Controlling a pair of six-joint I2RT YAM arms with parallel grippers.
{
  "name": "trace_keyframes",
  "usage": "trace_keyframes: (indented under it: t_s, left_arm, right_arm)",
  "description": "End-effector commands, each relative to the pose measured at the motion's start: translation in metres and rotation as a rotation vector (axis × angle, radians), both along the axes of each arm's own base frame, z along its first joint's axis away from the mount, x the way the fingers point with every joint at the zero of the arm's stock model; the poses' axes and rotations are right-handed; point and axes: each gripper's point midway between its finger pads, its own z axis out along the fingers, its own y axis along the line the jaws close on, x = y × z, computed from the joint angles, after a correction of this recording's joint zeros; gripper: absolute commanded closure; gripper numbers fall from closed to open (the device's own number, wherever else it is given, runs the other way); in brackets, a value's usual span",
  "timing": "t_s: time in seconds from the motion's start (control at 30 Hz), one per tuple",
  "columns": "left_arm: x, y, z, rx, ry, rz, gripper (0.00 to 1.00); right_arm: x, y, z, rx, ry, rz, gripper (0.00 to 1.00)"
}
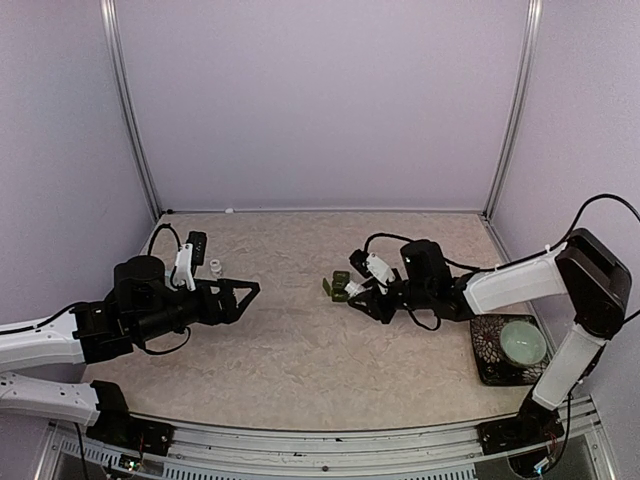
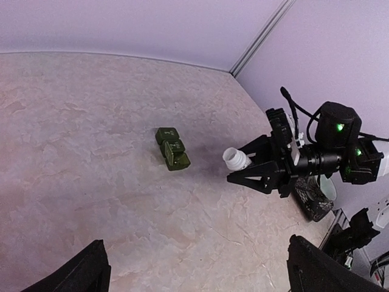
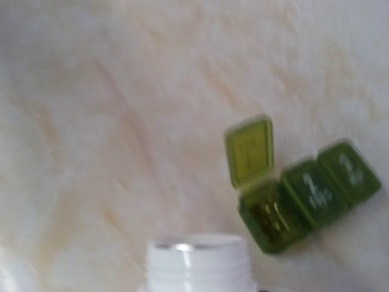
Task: Sort the pills into containers
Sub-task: Pass from the right arm to the left
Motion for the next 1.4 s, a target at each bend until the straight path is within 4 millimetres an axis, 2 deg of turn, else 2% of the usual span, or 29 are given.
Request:
trace_keyframes:
  t_s: [0.0,0.07,0.33,0.43,0.63,0.97,1.17,1.37]
  left_arm:
    - [0.0,-0.01,0.02,-0.065,-0.03,-0.04,0.01]
    - [-0.001,-0.016,0.021,-0.074,-0.028,-0.062,0.01]
    - [-0.006,-0.057,0.039,-0.095,-0.037,-0.217,0.01]
    - [-0.007,-0.074,0.052,-0.098,-0.051,-0.275,0.01]
    - [-0.009,-0.1,0.056,-0.059,-0.048,-0.337,0.01]
    - [-0.023,-0.136,0.052,-0.025,-0.035,-0.452,0.04]
    - [-0.025,-0.147,0.05,-0.027,-0.029,-0.483,0.18]
    - [-0.025,-0.152,0.044,-0.02,-0.015,-0.494,0.27]
  right_arm:
    - [-0.014,0.017,0.084,0.289,-0.233,0.033,0.96]
    - [-0.025,0.018,0.101,0.35,-0.29,0.049,0.97]
    - [-0.074,0.027,0.138,0.526,-0.424,0.11,0.96]
    - [-0.089,0.038,0.14,0.536,-0.428,0.141,0.96]
    - [-0.108,0.053,0.141,0.519,-0.442,0.168,0.96]
    - [-0.109,0.056,0.137,0.468,-0.438,0.155,0.96]
    - [-0.111,0.058,0.138,0.466,-0.435,0.164,0.96]
    - [-0.116,0.059,0.141,0.472,-0.438,0.183,0.96]
